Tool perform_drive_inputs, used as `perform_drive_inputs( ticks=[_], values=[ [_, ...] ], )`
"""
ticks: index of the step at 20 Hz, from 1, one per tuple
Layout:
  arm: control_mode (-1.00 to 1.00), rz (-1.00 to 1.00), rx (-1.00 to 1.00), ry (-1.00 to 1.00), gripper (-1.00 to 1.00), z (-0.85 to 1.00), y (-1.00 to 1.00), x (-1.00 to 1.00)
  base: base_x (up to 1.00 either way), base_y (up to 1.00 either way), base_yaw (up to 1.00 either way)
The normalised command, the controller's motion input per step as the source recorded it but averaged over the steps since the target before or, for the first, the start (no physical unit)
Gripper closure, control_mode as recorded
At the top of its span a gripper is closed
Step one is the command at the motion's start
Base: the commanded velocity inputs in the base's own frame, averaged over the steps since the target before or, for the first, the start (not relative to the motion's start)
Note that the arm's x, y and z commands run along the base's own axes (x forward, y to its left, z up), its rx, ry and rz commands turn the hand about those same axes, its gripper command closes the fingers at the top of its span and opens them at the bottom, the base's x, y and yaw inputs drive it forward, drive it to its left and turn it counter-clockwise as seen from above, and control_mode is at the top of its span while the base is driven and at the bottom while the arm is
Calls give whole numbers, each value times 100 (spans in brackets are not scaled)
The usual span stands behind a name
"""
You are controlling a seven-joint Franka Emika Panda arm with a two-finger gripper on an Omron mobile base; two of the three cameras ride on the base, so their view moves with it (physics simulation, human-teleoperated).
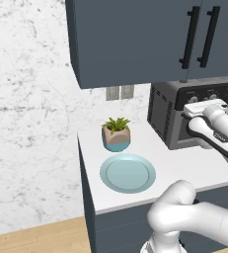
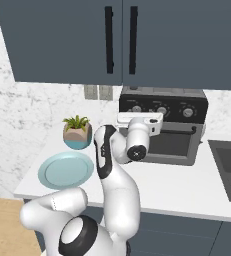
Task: Pick up the kebab skewer and baguette bread, and place them inside the toaster oven. Close the toaster oven door and start by setting the timer.
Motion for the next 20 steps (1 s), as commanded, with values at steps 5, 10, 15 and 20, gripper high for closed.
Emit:
perform_drive_inputs(
  ticks=[5,10,15,20],
  values=[
    [-100,0,0,0,-100,0,7,-5,0,0,0],
    [-100,0,0,0,-100,0,15,0,0,0,0],
    [-100,0,0,0,-100,0,6,0,0,0,0],
    [-100,0,0,0,100,0,0,0,0,0,0]
  ],
)
